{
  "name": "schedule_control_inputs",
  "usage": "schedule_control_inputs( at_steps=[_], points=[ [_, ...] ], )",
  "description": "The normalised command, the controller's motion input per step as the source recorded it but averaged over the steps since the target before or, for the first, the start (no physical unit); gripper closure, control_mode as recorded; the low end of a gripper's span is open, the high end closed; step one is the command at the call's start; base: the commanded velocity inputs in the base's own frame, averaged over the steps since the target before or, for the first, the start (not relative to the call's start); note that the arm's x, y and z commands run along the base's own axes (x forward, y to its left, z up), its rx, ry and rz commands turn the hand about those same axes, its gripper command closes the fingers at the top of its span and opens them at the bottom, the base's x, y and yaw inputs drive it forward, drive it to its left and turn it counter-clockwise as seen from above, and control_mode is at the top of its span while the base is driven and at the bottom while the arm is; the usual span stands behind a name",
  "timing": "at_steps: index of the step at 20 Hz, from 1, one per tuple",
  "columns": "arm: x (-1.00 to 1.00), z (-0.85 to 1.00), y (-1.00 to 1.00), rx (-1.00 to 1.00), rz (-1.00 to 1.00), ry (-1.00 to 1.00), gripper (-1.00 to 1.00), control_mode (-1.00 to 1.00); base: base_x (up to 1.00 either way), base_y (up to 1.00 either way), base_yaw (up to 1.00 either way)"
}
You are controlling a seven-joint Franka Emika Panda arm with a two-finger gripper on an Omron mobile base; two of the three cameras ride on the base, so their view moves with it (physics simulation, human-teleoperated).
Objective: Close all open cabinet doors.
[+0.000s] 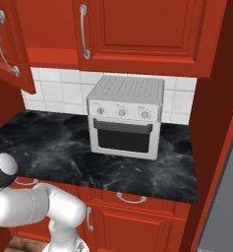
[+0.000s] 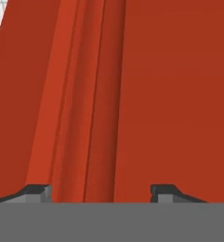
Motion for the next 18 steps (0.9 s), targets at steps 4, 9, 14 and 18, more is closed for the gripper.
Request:
schedule_control_inputs(
  at_steps=[4,9,14,18],
  points=[
    [0.94,-0.06,-0.38,0.0,0.03,0.0,-1.0,-1.0,0.0,0.0,0.0],
    [0.95,-0.04,-0.38,0.0,0.03,0.01,-1.0,-1.0,0.0,0.0,0.0],
    [0.92,-0.05,-0.32,0.0,0.01,0.02,-1.0,-1.0,0.0,0.0,0.0],
    [0.93,-0.05,-0.25,0.0,0.0,0.04,-1.0,-1.0,0.0,0.0,0.0]
  ],
)
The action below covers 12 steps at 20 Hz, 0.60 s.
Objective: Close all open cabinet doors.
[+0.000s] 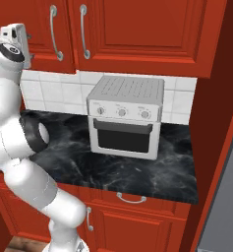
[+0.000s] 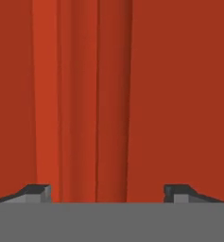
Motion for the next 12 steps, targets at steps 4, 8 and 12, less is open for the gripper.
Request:
schedule_control_inputs(
  at_steps=[4,8,12],
  points=[
    [0.94,-0.01,-0.11,0.01,0.0,0.07,-1.0,-1.0,0.0,0.0,0.0],
    [0.9,0.0,0.0,0.03,0.0,0.1,-1.0,-1.0,0.0,0.0,0.0],
    [0.75,-0.01,0.0,0.01,0.0,0.1,-1.0,-1.0,0.0,0.0,0.0]
  ],
)
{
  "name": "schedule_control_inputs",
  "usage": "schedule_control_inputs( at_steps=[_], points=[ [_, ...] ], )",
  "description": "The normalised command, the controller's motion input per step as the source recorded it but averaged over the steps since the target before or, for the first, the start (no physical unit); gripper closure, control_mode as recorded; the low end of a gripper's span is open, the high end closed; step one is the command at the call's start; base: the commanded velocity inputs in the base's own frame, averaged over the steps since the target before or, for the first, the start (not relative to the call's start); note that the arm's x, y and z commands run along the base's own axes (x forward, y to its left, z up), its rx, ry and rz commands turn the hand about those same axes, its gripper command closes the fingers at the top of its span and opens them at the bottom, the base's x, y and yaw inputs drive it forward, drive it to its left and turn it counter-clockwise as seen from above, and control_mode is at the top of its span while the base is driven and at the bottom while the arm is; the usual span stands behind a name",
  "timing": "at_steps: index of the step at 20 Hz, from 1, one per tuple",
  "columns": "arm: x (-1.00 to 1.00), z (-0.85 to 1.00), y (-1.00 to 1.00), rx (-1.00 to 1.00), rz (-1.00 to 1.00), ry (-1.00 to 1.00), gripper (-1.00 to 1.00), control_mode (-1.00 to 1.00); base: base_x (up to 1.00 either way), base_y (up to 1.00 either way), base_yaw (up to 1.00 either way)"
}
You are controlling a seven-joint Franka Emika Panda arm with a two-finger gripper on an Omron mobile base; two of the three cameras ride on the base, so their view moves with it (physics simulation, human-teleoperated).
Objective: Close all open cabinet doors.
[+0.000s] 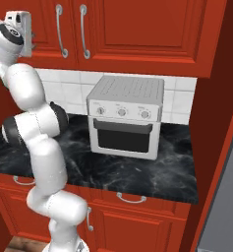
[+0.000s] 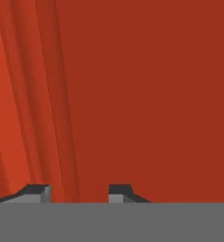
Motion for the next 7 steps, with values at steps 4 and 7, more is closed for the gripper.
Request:
schedule_control_inputs(
  at_steps=[4,7],
  points=[
    [0.33,-0.19,0.0,0.0,0.0,0.05,-1.0,-1.0,0.0,0.0,0.0],
    [-0.24,-0.69,0.0,0.0,0.0,0.0,-1.0,-1.0,0.0,0.0,0.0]
  ],
)
